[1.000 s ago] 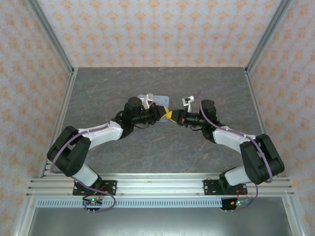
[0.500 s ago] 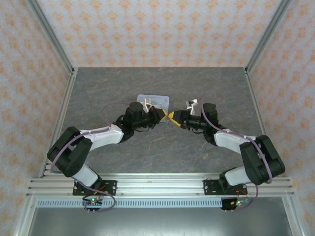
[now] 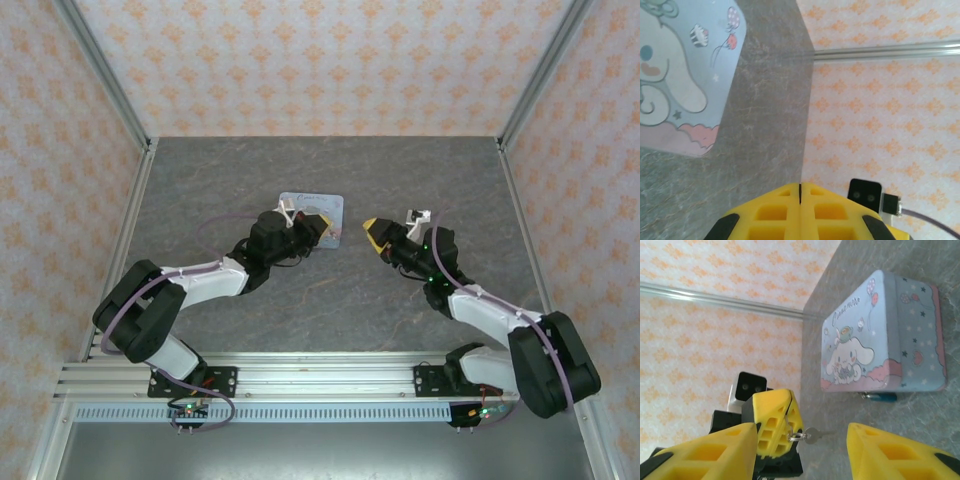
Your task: Unlock the padlock with the key
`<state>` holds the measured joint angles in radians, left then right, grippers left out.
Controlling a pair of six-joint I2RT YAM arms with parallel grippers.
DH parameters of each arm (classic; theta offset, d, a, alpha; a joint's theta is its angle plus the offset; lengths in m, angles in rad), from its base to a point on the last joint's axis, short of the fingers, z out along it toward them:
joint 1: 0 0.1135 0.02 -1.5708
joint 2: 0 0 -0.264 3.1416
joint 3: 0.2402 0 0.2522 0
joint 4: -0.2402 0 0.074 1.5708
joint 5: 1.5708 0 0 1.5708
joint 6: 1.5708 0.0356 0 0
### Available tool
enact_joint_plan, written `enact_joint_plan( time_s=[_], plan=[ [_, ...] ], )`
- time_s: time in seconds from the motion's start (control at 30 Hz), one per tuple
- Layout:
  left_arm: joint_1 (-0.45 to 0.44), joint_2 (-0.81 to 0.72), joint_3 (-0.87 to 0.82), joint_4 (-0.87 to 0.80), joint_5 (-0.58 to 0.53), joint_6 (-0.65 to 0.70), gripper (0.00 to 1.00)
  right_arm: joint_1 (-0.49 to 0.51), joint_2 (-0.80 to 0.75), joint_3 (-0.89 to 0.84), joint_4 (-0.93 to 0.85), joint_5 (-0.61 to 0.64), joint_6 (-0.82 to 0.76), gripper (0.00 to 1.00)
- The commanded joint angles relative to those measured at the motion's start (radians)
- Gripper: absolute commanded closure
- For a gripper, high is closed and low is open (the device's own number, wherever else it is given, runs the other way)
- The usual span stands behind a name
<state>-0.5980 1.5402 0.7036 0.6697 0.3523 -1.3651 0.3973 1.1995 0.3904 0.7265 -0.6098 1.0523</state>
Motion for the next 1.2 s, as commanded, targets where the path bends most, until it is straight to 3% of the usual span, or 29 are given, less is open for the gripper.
enact_joint_plan(
  time_s=[0.0, 0.37, 0.7, 1.17],
  plan=[
    [-0.006, 0.017, 0.007, 0.11, -0.046, -0.053, 1.0, 0.043, 0.076, 0.043, 0.143, 0.116, 0.062, 0.5],
    [-0.019, 0.023, 0.026, 0.106, -0.074, -0.054, 1.0, 0.131, 0.293, 0.155, 0.344, 0.161, 0.149, 0.58],
    [-0.022, 0.017, 0.028, 0.102, -0.097, -0.046, 1.0, 0.188, 0.32, 0.156, 0.335, 0.176, 0.154, 0.59],
    [-0.029, 0.017, 0.033, 0.09, -0.114, -0.034, 1.0, 0.215, 0.329, 0.145, 0.329, 0.17, 0.16, 0.72]
  ],
)
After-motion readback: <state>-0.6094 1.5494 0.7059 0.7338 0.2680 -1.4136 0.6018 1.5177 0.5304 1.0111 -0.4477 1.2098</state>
